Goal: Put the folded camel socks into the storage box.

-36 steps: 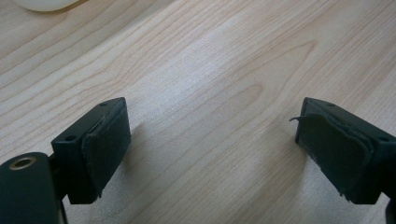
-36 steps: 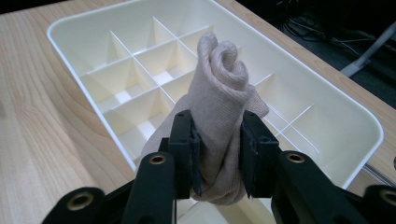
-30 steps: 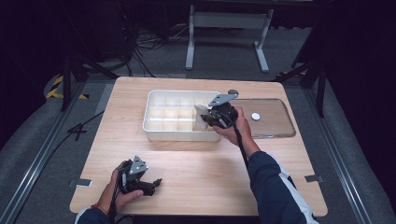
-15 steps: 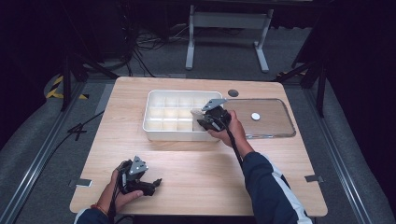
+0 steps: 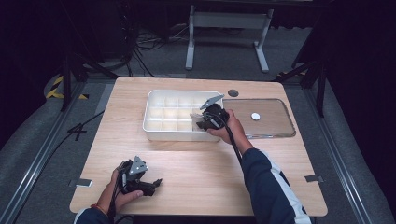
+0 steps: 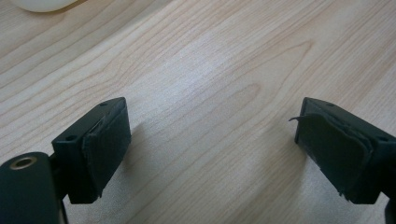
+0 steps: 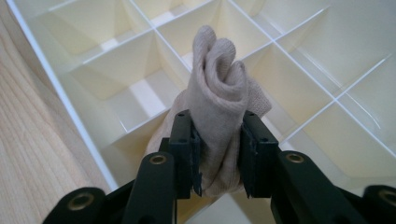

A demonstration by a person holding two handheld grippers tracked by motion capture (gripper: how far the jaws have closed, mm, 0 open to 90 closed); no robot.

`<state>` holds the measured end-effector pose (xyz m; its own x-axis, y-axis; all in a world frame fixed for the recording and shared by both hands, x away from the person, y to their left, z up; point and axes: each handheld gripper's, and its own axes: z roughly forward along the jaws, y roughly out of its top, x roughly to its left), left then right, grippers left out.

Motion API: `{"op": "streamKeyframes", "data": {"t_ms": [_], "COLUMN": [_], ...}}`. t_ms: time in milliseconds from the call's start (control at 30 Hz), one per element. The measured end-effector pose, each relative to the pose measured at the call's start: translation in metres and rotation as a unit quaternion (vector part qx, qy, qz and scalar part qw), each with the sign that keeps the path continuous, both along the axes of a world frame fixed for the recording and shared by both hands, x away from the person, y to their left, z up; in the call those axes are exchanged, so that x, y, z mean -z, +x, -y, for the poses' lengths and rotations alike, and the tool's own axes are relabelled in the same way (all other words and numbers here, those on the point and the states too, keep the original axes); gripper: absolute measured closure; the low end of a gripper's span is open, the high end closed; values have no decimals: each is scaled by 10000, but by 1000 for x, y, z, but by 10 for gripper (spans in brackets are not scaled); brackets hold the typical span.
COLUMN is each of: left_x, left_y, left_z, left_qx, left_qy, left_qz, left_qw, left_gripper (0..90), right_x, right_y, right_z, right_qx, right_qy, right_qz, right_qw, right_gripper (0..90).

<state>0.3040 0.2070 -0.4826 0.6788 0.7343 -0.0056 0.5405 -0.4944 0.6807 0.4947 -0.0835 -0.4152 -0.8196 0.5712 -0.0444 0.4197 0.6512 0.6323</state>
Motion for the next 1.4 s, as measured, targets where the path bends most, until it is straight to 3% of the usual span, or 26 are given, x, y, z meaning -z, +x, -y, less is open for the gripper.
{"op": "streamKeyframes", "data": {"t_ms": [133,167,200,267,300,333,400,500,667,733,767,967,1067,1167,1233,1333,1400], "left_x": [0,0,0,0,0,0,0,0,0,0,1,1,0,0,0,0,0], "left_y": [0,0,0,0,0,0,0,0,0,0,1,0,1,0,0,0,0], "left_z": [0,0,0,0,0,1,1,1,1,1,1,1,1,2,2,2,2], "left_qx": [16,18,21,26,48,44,50,60,75,101,114,119,131,125,116,120,153], "left_qy": [-10,-9,-8,-17,-6,-13,-12,-14,-24,4,-20,-40,-16,-27,-22,-18,-2], "left_qz": [-10,-10,-11,-19,-15,-21,-20,2,2,-14,11,7,-1,3,3,-20,-23], "left_qw": [10000,10000,10000,10000,10000,10000,10000,10000,10000,9999,9999,9999,9999,9999,9999,9999,9999], "left_gripper": [107,107,107,106,106,106,106,106,106,106,106,106,104,105,105,105,105], "right_x": [-1,-2,-1,-1,-1,0,-1,-2,-7,-11,-14,-25,-28,-26,-25,-16,-13], "right_y": [2,3,8,11,11,13,13,14,10,8,8,3,1,3,4,10,12], "right_z": [-4,-4,-3,-5,-5,-9,-13,-13,-8,-4,0,4,1,-3,-3,-4,-4], "right_qx": [-86,-118,-187,-259,-259,-324,-353,-352,-344,-317,-198,-279,-255,-158,-100,68,1], "right_qy": [-244,-265,-328,-548,-548,-742,-886,-915,-772,-730,-646,-247,52,53,32,-127,-93], "right_qz": [-118,-214,-477,-636,-636,-701,-685,-696,-673,-598,-570,-318,-128,-92,-123,-350,-459], "right_qw": [9996,9993,9981,9961,9961,9943,9931,9928,9941,9950,9961,9988,9996,9998,9999,9993,9989], "right_gripper": [714,717,719,719,719,714,705,692,610,537,524,480,519,570,590,649,715]}}
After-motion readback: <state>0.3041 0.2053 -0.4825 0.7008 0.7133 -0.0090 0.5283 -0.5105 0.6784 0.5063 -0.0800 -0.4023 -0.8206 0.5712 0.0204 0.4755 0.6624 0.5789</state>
